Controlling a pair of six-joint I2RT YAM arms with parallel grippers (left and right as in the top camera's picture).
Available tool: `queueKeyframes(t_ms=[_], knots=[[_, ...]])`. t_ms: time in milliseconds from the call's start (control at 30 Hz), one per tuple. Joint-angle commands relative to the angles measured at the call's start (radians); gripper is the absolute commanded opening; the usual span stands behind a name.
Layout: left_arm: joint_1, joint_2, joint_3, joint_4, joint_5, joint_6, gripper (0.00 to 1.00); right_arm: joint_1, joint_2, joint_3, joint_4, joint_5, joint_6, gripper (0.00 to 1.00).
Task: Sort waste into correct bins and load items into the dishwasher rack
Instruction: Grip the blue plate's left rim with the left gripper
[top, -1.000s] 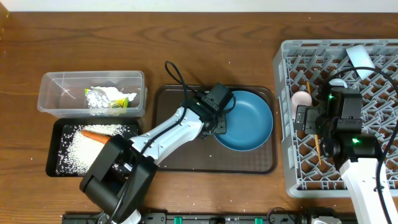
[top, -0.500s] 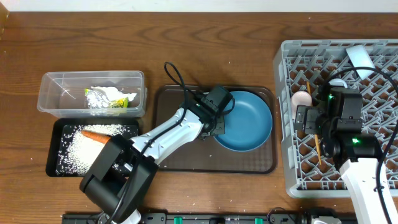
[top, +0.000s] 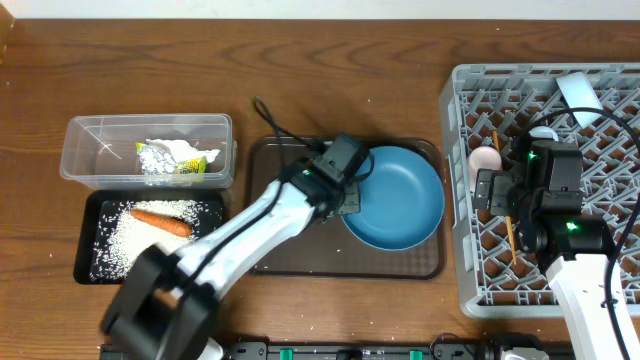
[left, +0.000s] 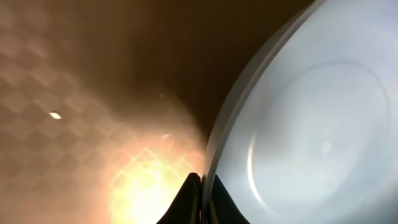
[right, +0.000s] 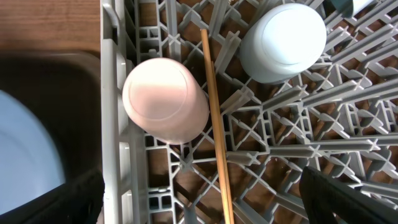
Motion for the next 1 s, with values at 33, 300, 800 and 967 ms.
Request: queueKeyframes(t_ms=[33, 300, 800, 967], knots=[[0.003, -0.127, -0.002, -0.028, -0.016, 0.011, 0.06, -0.006, -0.008, 0.018, -0.002, -0.003, 0.013, 0.99], [0.003, -0.221, -0.002, -0.09, -0.016, 0.015, 0.06, -0.006, -0.008, 0.018, -0.002, -0.003, 0.013, 0.99], [0.003, -0.22, -0.002, -0.11, -0.015, 0.031, 0.07, -0.006, -0.008, 0.018, -0.008, -0.165, 0.136, 0.99], [0.003, -0.22, -0.002, -0.129, -0.015, 0.03, 0.07, -0.006, -0.008, 0.018, -0.122, -0.555, 0.257, 0.99]])
